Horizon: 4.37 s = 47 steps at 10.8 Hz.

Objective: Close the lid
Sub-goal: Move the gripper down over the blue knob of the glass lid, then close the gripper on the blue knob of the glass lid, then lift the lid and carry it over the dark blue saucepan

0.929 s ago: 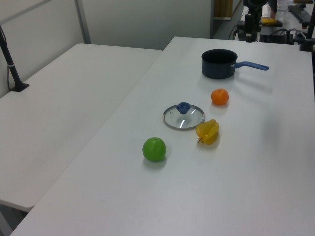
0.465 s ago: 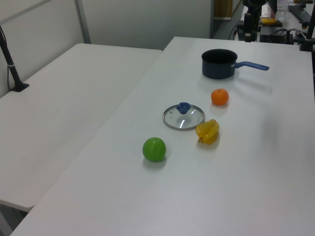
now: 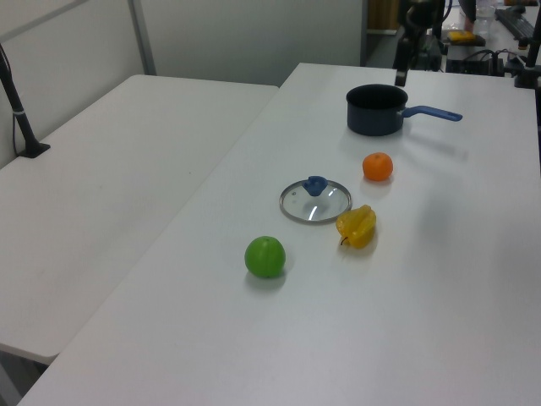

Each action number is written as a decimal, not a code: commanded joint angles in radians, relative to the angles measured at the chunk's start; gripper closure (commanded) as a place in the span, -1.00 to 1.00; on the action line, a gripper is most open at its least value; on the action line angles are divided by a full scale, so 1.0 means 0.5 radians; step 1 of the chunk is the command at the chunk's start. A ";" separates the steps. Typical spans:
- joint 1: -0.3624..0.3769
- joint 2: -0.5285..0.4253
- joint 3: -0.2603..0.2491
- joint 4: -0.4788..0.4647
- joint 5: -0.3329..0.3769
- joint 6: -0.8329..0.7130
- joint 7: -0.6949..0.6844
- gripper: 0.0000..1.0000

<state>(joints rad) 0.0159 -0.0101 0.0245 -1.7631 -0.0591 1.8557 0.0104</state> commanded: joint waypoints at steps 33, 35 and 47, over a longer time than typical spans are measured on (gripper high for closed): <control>0.373 0.980 -0.015 0.001 -0.397 1.483 0.869 -0.16; 0.373 0.965 -0.015 0.001 -0.397 1.470 0.872 -0.02; -0.212 0.640 -0.034 0.215 -0.355 0.995 0.413 -0.02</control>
<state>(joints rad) 0.0036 0.3205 0.0056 -1.7170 -0.2401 2.4228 0.3308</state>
